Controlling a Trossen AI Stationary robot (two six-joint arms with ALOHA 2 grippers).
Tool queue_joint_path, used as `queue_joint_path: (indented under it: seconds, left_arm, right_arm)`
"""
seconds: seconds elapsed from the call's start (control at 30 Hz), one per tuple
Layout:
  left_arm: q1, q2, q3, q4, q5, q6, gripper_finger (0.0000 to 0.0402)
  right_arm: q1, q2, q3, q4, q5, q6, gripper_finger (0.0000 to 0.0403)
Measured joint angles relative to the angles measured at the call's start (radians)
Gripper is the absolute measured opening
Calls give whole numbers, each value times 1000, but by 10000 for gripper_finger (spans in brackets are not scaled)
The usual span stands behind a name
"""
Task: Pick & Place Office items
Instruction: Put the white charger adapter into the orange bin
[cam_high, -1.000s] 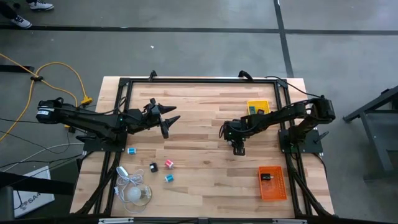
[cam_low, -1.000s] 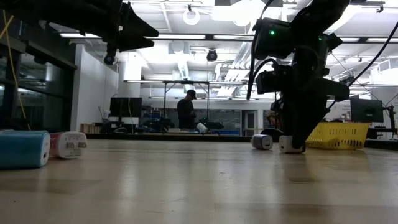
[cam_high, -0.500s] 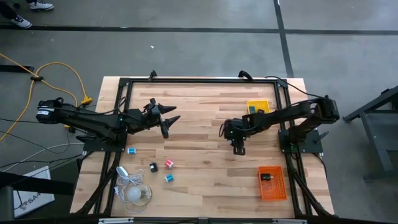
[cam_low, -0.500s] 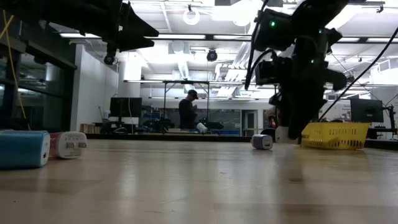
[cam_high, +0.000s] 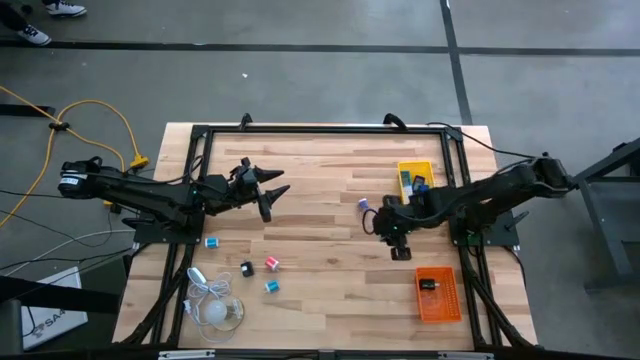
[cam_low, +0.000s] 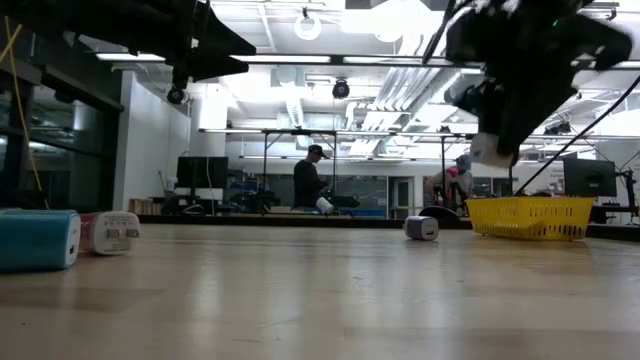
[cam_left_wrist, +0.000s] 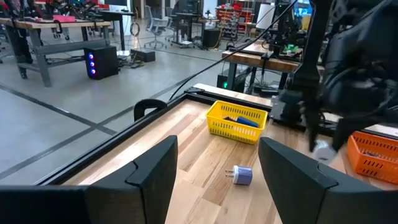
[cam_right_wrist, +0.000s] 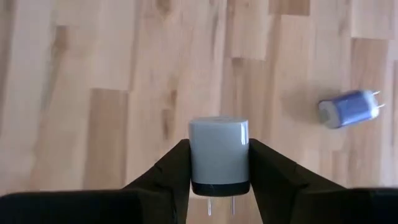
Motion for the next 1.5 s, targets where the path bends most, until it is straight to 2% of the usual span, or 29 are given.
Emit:
queue_joint_path:
  seconds: [0.27,0.5,0.87,1.13,1.27,1.5]
  left_arm:
    - [0,0,0,14,0,0,218]
    - [0,0,0,13,0,0,218]
    - [0,0,0,12,0,0,218]
    - [0,0,0,12,0,0,218]
    - [0,0,0,12,0,0,218]
    - [0,0,0,12,0,0,218]
  right_arm:
    - [179,-86,-1,-113,56,172,126]
    - [359,-124,-1,-147,59,343,126]
    - [626,-136,-1,-223,67,665,125]
    - [810,-136,-1,-221,131,920,124]
    - [878,-121,-1,-222,186,1000,125]
    - [921,-31,-1,-221,186,1062,125]
